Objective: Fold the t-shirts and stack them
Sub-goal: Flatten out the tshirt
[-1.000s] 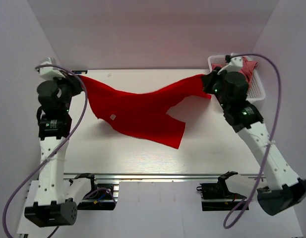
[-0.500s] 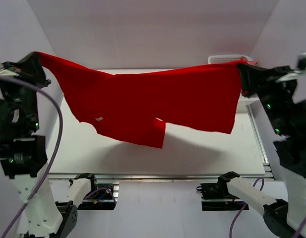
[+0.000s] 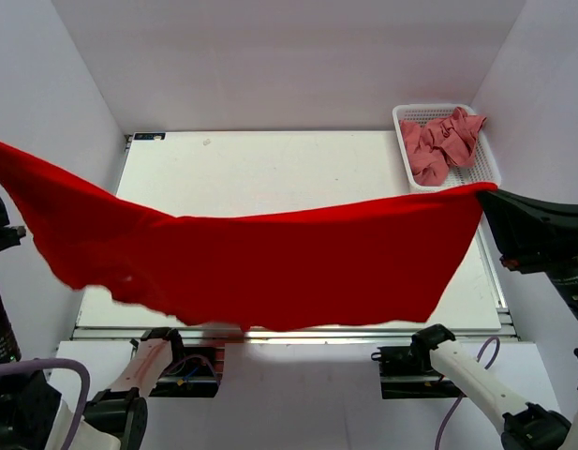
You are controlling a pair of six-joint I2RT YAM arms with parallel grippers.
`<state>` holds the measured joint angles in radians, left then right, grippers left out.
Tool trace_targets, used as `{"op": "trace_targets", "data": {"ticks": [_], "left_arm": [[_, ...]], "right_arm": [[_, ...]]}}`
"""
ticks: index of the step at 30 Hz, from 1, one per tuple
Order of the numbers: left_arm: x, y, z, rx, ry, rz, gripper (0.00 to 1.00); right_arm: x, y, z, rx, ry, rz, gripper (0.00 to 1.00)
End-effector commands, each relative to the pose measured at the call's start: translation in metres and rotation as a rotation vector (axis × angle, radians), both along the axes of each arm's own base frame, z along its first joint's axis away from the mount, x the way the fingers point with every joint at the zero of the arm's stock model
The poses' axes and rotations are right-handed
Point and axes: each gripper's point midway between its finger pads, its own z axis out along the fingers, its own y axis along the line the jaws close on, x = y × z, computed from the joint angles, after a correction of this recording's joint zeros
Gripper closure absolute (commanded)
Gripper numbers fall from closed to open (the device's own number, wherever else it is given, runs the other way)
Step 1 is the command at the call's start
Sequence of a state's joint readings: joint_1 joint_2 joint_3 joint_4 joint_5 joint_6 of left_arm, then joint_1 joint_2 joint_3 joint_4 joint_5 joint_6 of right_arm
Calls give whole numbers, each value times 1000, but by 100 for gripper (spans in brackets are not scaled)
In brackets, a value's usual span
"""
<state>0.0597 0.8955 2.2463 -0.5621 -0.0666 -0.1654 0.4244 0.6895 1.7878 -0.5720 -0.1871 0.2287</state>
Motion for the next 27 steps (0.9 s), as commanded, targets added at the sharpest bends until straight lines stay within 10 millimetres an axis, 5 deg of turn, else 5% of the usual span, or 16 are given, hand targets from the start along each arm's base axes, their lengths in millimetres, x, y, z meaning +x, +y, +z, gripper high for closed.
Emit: {"op": "trace_targets", "data": {"ticks": [1, 3, 7, 10, 13, 14, 16, 17, 19, 20, 22, 23, 24, 25, 26, 27], "left_arm": [[42, -2, -8, 36, 77, -4, 100], [77, -9, -26, 65, 155, -42, 100], [167, -12, -74, 71, 316, -92, 100], [245, -13, -128, 76, 449, -127, 100], [307, -18, -181, 93, 555, -182, 100], [342, -18, -218, 87, 639, -200, 100], [376, -18, -247, 87, 679, -214, 100], [395, -18, -270, 69, 723, -224, 100], [445, -15, -319, 46, 804, -233, 100], [461, -14, -337, 39, 842, -236, 100], [512, -10, -390, 21, 940, -242, 100], [528, -9, -408, 15, 975, -244, 100], [543, -11, -425, 5, 1005, -264, 100], [560, -13, -414, 16, 986, -282, 100], [585, -13, -468, 1, 1073, -297, 100], [598, -13, -481, -12, 1089, -301, 100]], "right_arm": [[16, 8, -12, -2, 36, 7, 100], [39, 18, -27, 8, 74, 9, 100], [121, 32, -85, 21, 256, -103, 100], [187, 24, -133, 22, 414, -293, 100], [230, 23, -175, 24, 505, -406, 100], [248, 23, -199, 3, 553, -450, 100], [277, 23, -227, -18, 601, -516, 100], [302, 33, -263, -74, 677, -536, 100], [325, 29, -273, -59, 693, -575, 100], [352, 37, -311, -104, 756, -581, 100], [380, 43, -307, -87, 733, -532, 100], [405, 51, -359, -143, 827, -533, 100], [422, 54, -350, -130, 812, -507, 100], [447, 55, -362, -138, 829, -495, 100], [457, 56, -370, -145, 843, -470, 100], [477, 61, -380, -150, 853, -455, 100]]}}
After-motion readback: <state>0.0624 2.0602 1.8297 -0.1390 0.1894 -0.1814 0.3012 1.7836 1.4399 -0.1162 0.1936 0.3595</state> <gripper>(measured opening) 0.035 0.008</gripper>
